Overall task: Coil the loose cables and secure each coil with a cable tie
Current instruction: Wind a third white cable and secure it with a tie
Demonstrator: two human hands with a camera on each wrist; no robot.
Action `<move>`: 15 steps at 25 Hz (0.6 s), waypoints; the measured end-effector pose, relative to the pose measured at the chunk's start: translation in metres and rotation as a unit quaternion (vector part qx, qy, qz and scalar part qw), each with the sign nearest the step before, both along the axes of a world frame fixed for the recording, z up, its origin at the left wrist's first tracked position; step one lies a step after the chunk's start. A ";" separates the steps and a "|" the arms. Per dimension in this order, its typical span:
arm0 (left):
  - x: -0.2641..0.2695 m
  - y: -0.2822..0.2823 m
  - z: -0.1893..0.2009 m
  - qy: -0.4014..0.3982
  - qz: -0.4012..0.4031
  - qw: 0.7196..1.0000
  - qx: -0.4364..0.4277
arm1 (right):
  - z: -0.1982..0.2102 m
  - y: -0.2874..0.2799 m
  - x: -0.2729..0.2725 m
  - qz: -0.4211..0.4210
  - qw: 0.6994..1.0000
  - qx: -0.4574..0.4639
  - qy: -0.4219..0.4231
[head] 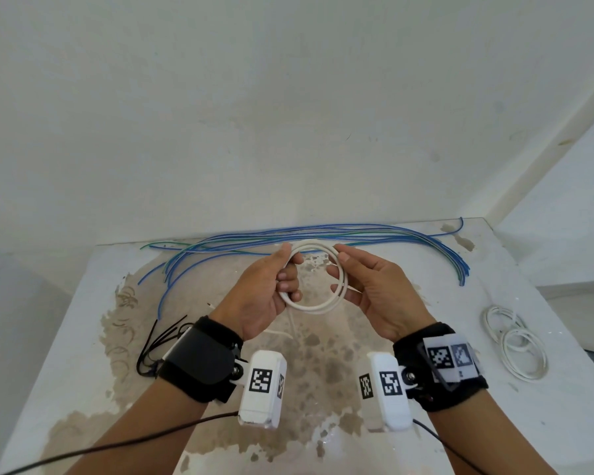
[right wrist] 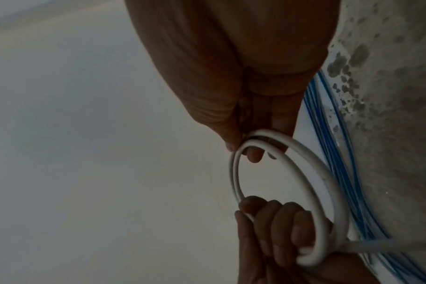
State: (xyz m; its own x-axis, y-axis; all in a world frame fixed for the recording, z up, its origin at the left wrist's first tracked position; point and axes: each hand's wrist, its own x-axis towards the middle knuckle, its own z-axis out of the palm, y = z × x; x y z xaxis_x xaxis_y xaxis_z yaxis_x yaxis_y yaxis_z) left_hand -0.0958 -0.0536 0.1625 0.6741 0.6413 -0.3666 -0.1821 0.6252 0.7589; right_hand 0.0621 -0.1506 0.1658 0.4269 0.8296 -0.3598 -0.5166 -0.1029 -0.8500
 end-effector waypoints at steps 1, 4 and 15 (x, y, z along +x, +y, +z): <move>0.001 0.000 0.001 -0.005 -0.001 1.000 -0.003 | 0.000 0.000 -0.001 -0.005 1.000 0.004 -0.001; 0.004 0.000 0.001 -0.042 0.022 0.999 -0.013 | -0.001 0.001 -0.007 -0.025 1.000 -0.010 0.013; 0.009 0.002 0.009 -0.127 0.125 0.984 0.006 | -0.036 0.015 -0.028 -0.085 0.914 -0.011 0.395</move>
